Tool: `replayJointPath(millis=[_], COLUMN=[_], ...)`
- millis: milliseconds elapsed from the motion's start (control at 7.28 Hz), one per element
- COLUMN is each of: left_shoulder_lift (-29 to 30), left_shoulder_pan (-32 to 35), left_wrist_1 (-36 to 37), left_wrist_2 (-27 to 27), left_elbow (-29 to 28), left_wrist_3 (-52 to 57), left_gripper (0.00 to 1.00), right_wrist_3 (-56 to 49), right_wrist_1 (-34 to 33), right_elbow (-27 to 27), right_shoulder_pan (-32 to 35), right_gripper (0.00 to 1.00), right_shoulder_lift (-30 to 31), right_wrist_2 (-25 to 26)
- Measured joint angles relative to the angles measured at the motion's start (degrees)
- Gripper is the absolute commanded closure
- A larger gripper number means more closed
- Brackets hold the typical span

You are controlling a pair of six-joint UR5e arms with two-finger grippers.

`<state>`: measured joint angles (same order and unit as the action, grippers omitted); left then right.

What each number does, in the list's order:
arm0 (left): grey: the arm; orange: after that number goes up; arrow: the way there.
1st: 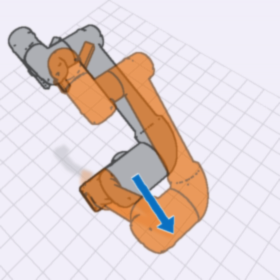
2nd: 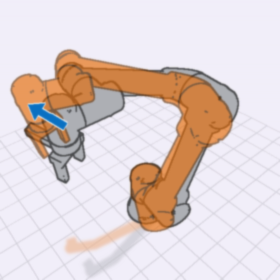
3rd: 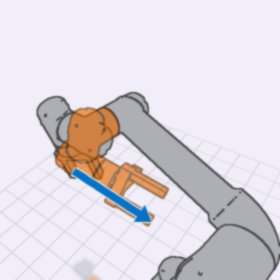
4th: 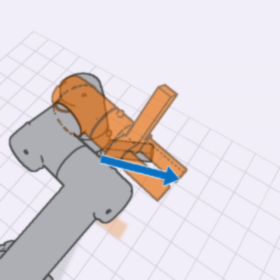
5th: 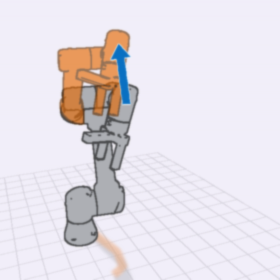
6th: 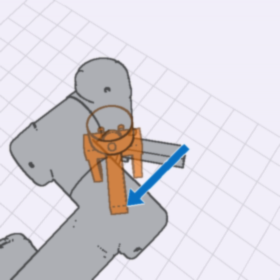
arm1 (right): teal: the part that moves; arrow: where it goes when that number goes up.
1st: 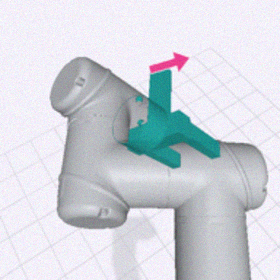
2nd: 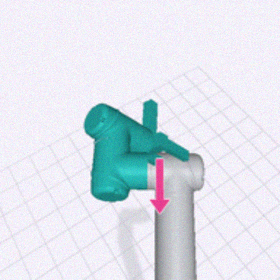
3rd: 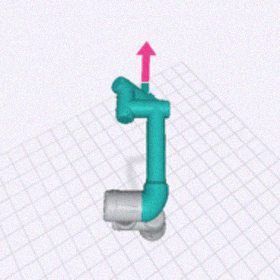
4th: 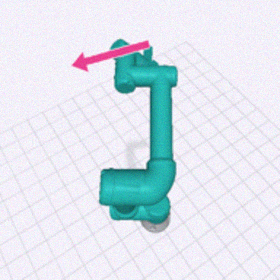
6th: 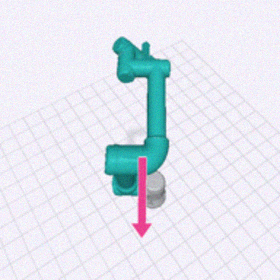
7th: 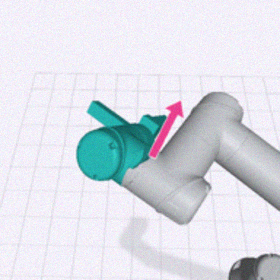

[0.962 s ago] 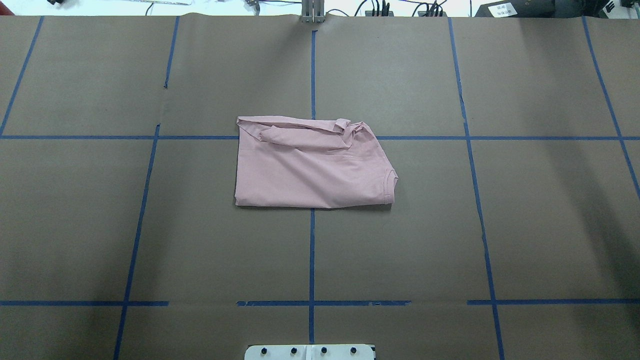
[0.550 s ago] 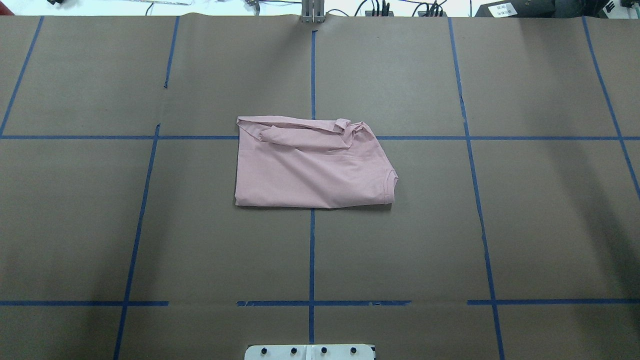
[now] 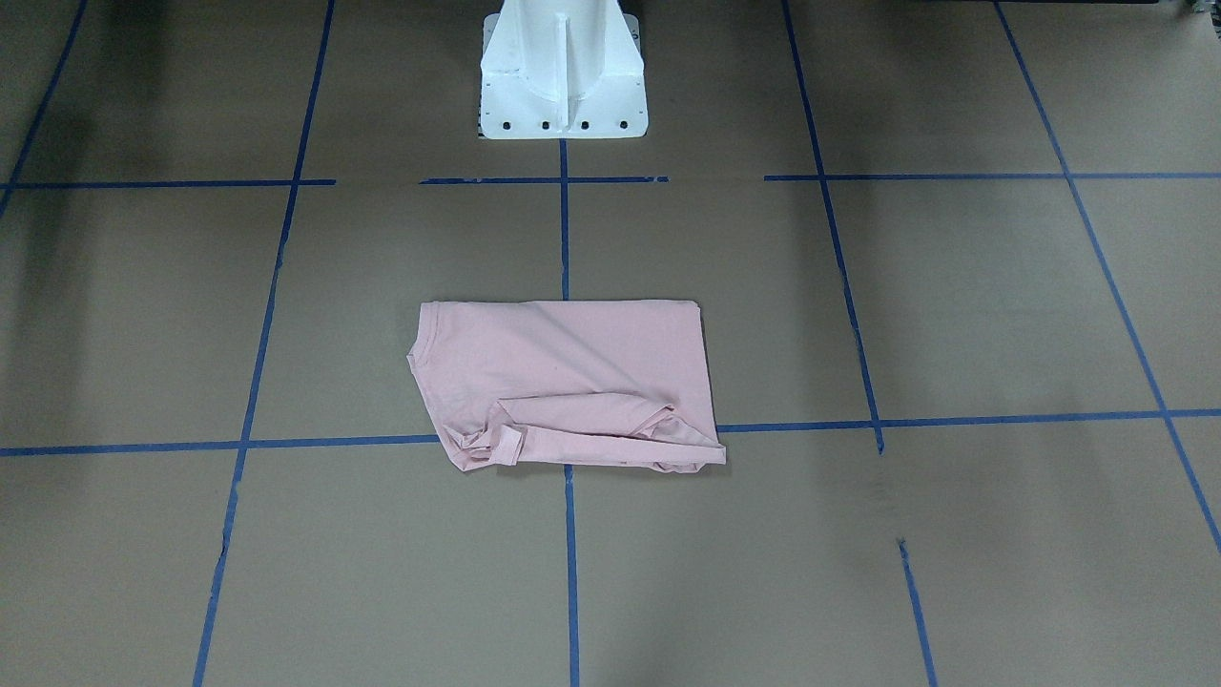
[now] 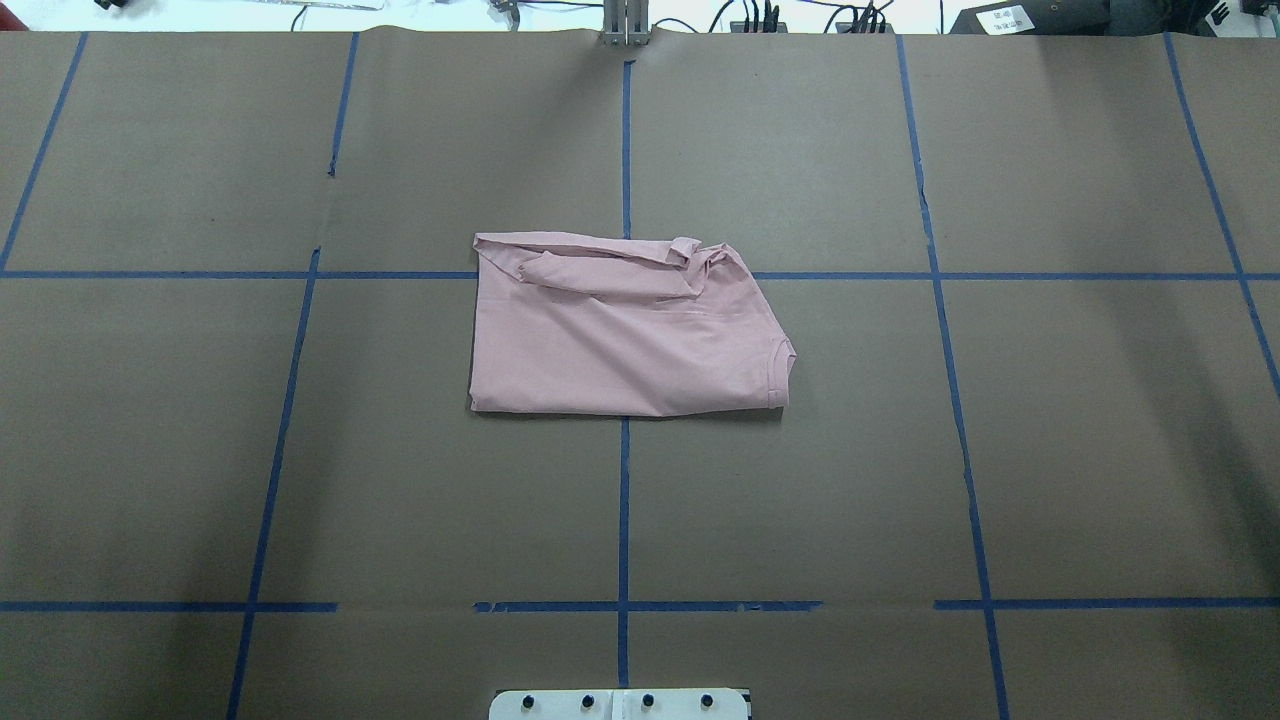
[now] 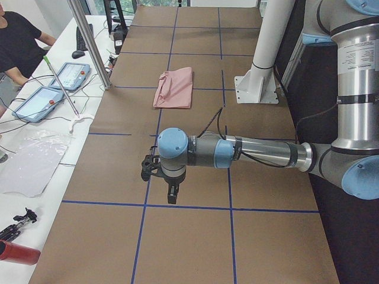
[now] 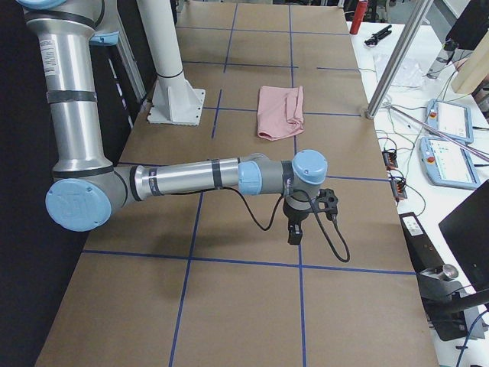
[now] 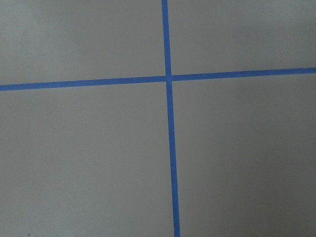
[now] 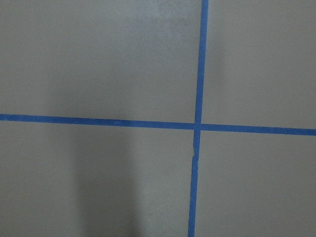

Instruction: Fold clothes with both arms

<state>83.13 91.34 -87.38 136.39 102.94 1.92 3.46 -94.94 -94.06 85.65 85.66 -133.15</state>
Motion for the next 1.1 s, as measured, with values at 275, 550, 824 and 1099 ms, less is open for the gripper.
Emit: replayJointPath(millis=[275,550,824,1099], left_shoulder_lift=[0.07,0.13,0.17,0.19], left_shoulder_pan=[-0.01,-0.02,-0.02,-0.02], left_wrist_1=[-0.11,-0.17,-0.23,-0.24], left_wrist_2=[0.01,0.07,0.10,0.10], left_elbow=[-0.06,-0.22,-0.45,-0.43], left_wrist_3=[0.01,0.09,0.18,0.17], left_gripper=[0.00,0.00,0.00,0.00], right_wrist_3=[-0.13,0.23,0.38,0.42], right_wrist_1=[0.02,0.02,-0.03,-0.05], right_elbow=[-0.04,-0.16,-0.16,-0.24], right_shoulder_pan=[0.08,0.09,0.06,0.05], right_gripper=[0.00,0.00,0.00,0.00], right_shoulder_lift=[0.83,0.90,0.91,0.88], right_wrist_2=[-0.10,-0.20,-0.20,-0.26])
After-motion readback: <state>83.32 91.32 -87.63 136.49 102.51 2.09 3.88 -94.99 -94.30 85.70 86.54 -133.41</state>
